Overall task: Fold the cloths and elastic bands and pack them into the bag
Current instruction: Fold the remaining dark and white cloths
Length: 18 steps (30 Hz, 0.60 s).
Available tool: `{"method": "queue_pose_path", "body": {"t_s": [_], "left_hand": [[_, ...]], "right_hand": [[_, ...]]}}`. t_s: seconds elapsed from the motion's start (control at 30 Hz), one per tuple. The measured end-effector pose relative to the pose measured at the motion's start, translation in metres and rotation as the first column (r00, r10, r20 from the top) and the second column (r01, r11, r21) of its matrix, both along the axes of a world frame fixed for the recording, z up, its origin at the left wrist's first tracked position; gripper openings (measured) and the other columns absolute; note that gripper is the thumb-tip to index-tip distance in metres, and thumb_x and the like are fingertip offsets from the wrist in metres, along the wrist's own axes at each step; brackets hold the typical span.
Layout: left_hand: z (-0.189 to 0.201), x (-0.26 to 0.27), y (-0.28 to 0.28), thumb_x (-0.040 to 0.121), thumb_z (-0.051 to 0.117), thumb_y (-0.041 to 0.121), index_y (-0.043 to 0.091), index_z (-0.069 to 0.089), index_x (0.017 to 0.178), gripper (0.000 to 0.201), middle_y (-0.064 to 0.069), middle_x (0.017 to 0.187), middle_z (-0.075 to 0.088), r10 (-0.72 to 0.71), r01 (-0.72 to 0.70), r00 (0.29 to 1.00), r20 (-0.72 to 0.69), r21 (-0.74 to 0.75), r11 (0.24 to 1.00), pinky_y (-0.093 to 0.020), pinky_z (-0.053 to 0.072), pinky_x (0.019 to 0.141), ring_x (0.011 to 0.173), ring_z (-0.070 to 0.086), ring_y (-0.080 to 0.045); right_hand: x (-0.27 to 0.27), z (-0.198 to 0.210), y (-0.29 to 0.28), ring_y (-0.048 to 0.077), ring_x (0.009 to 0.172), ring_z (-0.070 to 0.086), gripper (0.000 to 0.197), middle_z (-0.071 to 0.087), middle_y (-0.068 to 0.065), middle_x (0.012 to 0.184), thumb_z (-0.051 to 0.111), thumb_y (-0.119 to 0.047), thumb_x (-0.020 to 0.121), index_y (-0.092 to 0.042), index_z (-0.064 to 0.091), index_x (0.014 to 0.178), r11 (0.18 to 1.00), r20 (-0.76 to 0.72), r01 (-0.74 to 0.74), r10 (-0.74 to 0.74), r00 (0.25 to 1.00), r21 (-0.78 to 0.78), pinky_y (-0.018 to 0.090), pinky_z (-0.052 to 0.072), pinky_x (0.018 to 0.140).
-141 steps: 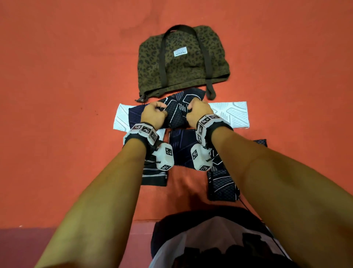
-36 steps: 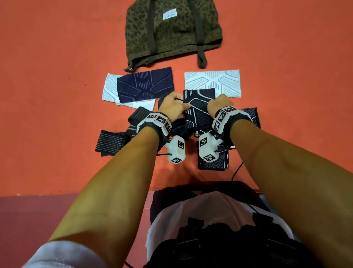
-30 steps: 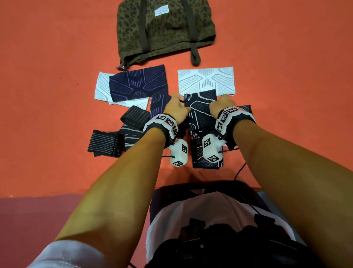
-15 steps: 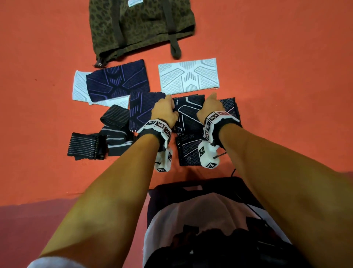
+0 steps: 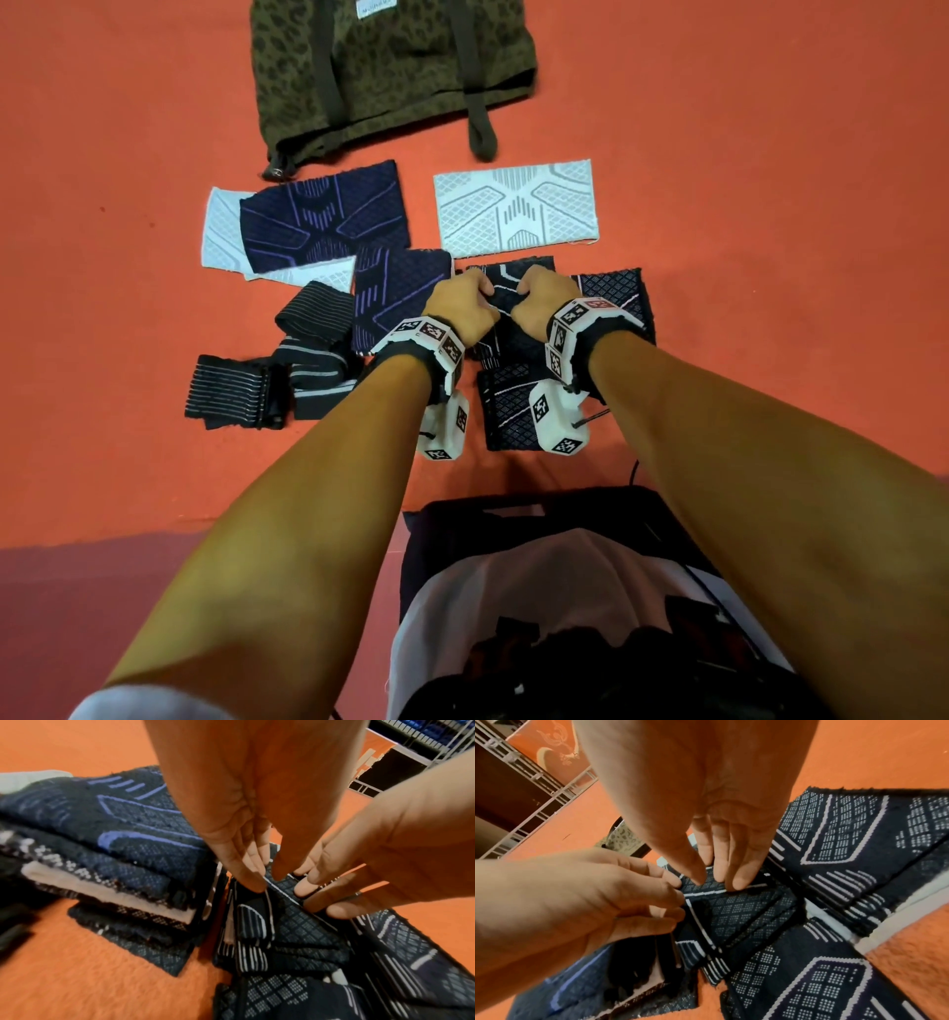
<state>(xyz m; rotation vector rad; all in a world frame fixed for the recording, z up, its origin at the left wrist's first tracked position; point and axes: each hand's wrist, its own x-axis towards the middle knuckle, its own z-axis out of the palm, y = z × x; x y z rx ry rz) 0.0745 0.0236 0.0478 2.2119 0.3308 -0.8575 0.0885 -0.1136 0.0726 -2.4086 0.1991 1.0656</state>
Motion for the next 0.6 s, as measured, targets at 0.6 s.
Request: {"method": "queue_pose_path", "body": {"t_s": [0.6], "left_hand": [[0.022,0.089,0.022,0.086,0.053,0.012,0.016,0.062,0.098,0.015,-0.002,0.087,0.065,0.223,-0.228,0.968,0.113,0.034,0.973,-0.035,0.055,0.083,0.085,0.064,-0.024]], "right_hand": [[0.085,-0.004,0.005,0.029,0.099,0.056,0.035,0.056,0.013,0.119,0.056,-0.013,0.087,-0.008,0.054,0.121,0.989,0.060,-0.100,0.107,0.992,-0.111,0.031,0.042,0.071]]}}
